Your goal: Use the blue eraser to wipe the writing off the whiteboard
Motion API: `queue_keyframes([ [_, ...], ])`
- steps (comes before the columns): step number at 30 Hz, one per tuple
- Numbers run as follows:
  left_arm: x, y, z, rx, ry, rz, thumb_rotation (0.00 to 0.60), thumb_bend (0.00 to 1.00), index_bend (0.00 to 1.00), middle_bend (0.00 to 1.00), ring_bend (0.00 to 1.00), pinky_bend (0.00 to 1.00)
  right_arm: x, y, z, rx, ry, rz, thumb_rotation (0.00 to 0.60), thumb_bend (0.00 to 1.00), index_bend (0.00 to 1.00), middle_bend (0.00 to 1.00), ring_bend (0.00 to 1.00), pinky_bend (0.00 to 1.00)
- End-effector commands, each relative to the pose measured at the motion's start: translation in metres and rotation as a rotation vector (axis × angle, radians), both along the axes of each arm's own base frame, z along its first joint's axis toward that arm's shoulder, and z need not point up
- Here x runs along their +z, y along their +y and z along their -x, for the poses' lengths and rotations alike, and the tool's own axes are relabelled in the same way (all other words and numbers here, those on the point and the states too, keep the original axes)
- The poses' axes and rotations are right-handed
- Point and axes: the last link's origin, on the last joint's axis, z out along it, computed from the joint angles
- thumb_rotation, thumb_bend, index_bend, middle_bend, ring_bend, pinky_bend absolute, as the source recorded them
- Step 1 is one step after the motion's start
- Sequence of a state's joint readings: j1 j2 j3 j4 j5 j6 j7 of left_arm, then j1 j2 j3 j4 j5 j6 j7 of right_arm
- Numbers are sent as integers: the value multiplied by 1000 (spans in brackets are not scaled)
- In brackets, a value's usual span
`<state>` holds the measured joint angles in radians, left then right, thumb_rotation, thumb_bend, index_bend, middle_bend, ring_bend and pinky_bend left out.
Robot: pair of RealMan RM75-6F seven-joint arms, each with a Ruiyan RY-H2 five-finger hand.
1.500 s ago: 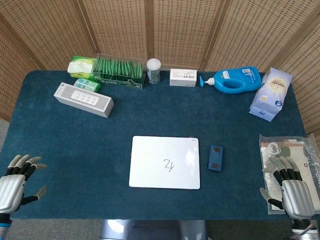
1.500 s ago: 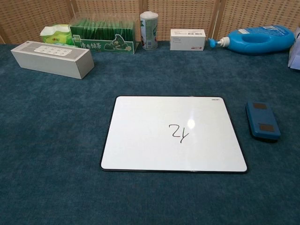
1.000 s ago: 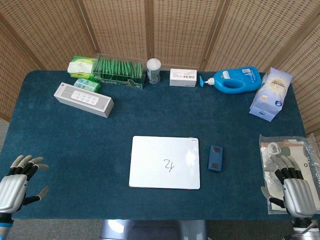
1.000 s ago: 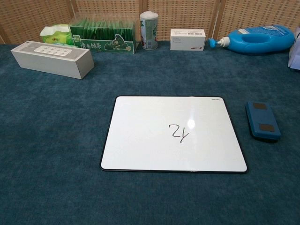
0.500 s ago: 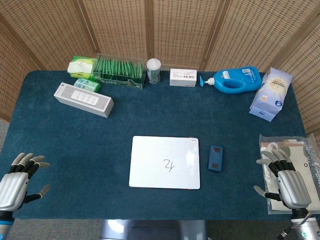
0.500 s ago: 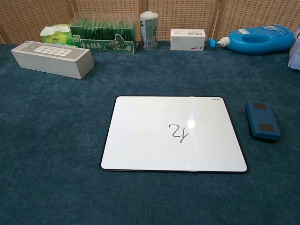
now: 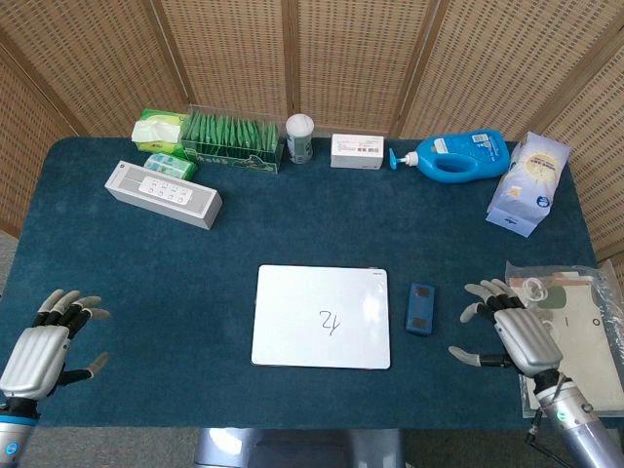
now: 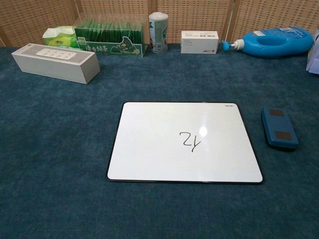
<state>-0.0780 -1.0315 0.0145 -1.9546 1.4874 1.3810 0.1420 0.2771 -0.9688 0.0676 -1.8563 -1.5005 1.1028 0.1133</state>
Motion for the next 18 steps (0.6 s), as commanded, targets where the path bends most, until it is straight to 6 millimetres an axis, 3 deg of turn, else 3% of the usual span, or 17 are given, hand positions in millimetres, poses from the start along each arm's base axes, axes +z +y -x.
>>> queue_keyframes([
  [1, -3, 2, 3, 15, -1, 17, 600, 332, 319, 233, 131, 0, -20, -22, -16, 43, -28, -51, 219, 33, 376, 158, 0, 0],
  [18, -15, 17, 7, 43, 8, 47, 600, 333, 324, 233, 133, 0, -76, -80, -48, 90, -15, -159, 222, 29, 346, 135, 0, 0],
])
